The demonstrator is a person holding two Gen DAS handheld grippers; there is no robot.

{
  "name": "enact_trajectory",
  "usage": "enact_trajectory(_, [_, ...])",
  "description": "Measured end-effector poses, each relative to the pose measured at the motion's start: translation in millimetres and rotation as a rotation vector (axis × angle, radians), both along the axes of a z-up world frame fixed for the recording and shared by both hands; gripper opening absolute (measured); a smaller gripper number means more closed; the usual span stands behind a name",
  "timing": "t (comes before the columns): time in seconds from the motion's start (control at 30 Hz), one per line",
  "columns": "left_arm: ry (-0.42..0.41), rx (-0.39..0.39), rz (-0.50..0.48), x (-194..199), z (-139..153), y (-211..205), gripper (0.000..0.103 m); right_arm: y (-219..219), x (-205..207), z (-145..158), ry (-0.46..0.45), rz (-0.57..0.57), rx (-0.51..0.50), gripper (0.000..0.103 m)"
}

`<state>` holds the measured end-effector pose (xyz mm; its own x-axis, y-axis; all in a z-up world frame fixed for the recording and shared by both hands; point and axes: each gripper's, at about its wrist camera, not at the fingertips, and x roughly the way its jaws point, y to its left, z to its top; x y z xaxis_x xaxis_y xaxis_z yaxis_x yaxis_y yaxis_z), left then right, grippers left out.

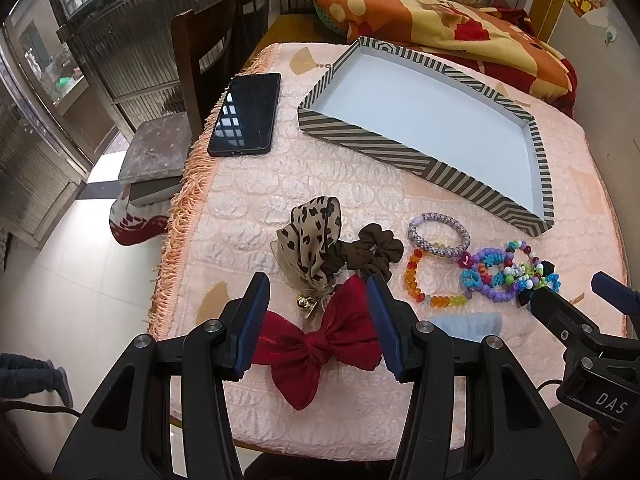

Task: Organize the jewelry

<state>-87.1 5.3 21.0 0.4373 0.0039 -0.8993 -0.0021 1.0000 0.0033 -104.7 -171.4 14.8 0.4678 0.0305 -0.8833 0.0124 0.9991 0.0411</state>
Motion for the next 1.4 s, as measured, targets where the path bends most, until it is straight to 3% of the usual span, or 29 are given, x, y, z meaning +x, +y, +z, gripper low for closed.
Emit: enact_trajectory(1.4, [0.05,-0.018,0.01,2.8,-10.8,7.5,0.05,5.0,7.2,-6.3,0.034,0.031,-0.013,0.103])
